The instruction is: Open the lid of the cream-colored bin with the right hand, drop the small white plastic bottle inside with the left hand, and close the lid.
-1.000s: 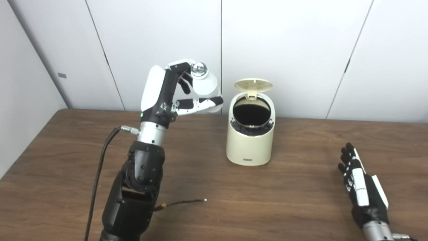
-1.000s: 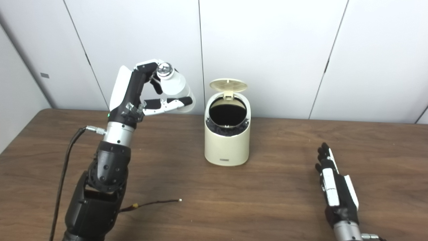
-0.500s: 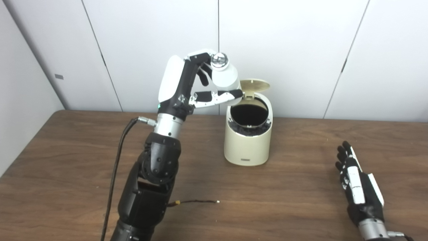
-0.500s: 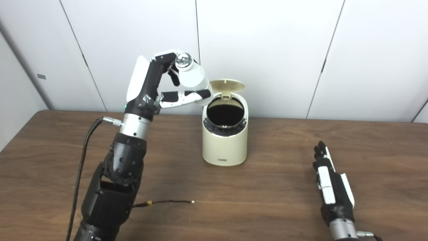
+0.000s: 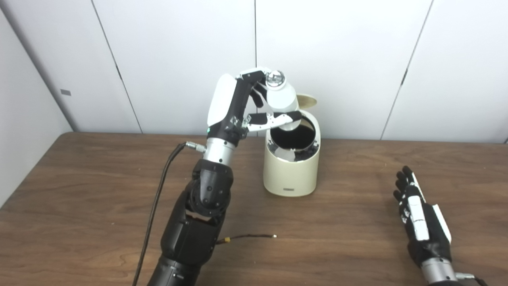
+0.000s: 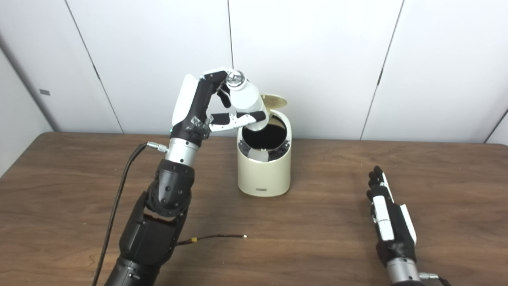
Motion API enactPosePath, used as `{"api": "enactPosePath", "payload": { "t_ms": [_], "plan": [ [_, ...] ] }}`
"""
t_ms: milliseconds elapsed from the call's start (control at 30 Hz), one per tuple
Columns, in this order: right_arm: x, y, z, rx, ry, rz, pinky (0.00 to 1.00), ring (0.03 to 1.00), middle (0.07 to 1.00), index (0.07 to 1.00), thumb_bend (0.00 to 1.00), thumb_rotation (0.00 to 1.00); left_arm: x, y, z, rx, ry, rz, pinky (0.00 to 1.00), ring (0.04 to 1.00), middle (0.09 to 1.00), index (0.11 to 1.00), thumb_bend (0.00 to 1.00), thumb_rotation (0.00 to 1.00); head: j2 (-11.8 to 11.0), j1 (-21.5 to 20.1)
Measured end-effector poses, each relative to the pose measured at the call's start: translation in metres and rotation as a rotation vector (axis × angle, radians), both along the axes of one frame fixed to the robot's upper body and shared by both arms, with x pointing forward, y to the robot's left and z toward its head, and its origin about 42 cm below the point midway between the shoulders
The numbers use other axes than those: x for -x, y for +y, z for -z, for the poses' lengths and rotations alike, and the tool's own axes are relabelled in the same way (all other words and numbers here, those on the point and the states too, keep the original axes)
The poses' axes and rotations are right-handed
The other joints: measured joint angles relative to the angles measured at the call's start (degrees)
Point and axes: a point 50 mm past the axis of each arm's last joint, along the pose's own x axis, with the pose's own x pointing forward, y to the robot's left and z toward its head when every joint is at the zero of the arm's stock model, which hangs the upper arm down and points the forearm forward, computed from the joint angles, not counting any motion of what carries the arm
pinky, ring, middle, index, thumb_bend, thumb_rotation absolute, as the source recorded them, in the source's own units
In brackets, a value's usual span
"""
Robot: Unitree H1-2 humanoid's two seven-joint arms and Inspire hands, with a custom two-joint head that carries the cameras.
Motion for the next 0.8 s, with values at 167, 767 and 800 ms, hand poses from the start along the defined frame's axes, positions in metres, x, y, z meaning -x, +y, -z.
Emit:
{"api": "enactPosePath", "payload": {
  "t_ms": [167, 767, 800],
  "plan": [
    [0.000, 0.000, 0.000, -0.001, 0.000, 0.000, 1.00, 1.000, 0.986, 0.984, 0.61, 0.92, -0.004, -0.004, 0.006, 0.004, -0.008, -0.002, 0.33, 0.433, 0.518, 0.487, 0.47, 0.00, 0.00, -0.09],
    [-0.003, 0.002, 0.000, -0.010, -0.004, 0.002, 1.00, 1.000, 0.983, 0.989, 0.61, 0.98, -0.016, -0.002, 0.028, -0.043, -0.007, 0.002, 0.34, 0.427, 0.505, 0.482, 0.48, 0.00, -0.44, 0.09],
    [-0.003, 0.003, 0.000, -0.010, -0.005, 0.001, 1.00, 1.000, 0.984, 0.991, 0.61, 0.98, -0.016, -0.001, 0.028, -0.047, -0.009, -0.001, 0.34, 0.427, 0.505, 0.482, 0.48, 0.00, -0.44, 0.00]
  ]
}}
